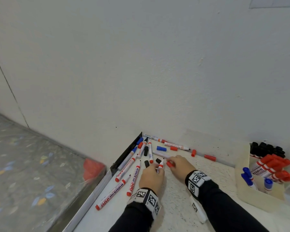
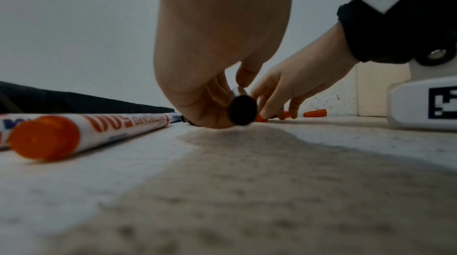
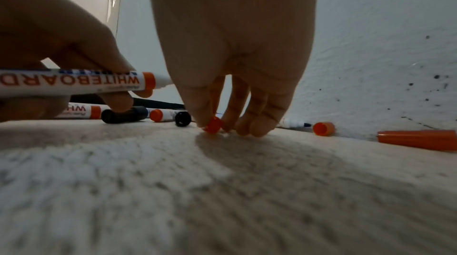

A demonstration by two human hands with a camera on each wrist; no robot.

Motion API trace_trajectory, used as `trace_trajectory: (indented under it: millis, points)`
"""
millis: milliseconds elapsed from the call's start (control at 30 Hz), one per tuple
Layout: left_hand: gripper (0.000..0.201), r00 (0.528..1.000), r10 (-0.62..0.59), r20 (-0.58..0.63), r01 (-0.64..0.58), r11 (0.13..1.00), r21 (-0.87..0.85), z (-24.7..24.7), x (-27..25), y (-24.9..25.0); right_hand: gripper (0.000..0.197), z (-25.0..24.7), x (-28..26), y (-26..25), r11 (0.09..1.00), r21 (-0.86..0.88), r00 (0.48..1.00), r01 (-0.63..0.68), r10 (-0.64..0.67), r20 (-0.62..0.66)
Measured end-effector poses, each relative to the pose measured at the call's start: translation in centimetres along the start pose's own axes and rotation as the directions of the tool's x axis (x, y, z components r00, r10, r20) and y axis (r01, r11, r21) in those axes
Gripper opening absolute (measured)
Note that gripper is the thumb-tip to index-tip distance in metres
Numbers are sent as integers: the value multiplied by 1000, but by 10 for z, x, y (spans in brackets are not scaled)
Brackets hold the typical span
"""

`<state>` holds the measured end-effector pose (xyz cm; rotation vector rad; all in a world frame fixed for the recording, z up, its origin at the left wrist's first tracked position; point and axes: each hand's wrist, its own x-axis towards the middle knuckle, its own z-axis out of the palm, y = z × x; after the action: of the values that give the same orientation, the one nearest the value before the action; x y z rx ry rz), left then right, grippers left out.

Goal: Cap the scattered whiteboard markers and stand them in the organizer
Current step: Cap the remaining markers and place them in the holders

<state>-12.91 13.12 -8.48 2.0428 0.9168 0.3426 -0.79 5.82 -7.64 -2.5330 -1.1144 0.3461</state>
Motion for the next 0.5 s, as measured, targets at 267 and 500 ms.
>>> trace_trajectory:
  millis: [267, 500]
  points:
    - [45, 977, 81, 196, -94, 994, 58, -1, -1, 2, 20, -16, -18, 13, 929, 357, 968, -97, 172, -185]
    - [32, 931, 252, 264, -266, 964, 17, 1, -10, 7, 31, -21, -44, 23, 804, 594, 989, -3, 90, -117]
